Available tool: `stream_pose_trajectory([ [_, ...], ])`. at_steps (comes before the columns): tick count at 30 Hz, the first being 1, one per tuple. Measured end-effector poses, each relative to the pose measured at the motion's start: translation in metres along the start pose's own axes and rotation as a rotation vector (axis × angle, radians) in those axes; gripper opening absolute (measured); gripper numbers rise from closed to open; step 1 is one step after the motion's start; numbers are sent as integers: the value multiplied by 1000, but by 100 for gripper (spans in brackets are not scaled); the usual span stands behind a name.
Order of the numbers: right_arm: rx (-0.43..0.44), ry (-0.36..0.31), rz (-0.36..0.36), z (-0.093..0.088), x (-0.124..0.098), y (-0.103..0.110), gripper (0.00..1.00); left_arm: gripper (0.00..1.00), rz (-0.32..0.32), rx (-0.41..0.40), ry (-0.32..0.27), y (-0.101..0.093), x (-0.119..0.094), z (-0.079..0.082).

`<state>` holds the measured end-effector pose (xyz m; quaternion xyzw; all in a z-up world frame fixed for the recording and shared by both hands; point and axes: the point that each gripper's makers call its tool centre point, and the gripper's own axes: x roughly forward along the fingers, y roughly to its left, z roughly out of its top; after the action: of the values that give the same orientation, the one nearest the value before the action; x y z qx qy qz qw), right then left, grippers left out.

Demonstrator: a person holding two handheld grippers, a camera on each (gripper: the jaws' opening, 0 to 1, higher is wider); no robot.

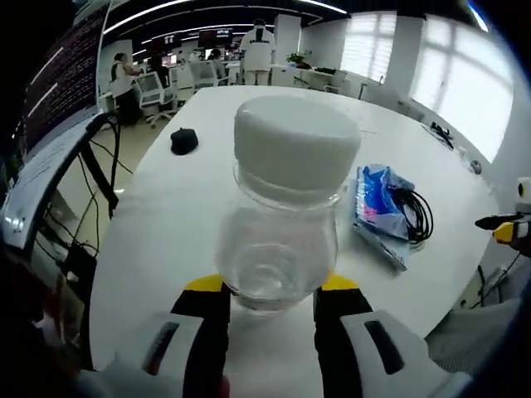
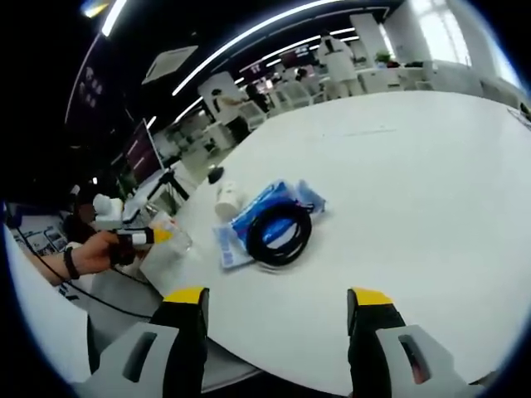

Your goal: Arrange the tabletop items into an orderly group along one side of the table until the central work area is clear of visible clutter.

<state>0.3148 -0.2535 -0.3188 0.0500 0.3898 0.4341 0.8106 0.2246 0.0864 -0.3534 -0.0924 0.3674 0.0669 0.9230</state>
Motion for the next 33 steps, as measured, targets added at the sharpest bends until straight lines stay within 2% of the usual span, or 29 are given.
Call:
stream_pose_trajectory([
  [8, -13, 17, 12, -2, 1, 6, 69, 38, -20, 47, -9, -2, 0, -2],
  [26, -32, 42, 19, -4, 3, 10, 69, 38, -31, 56, -14, -1, 5, -4],
  [33, -44, 56, 22, -5, 6, 14, 69, 38, -22, 50, -10, 3, 9, 0],
])
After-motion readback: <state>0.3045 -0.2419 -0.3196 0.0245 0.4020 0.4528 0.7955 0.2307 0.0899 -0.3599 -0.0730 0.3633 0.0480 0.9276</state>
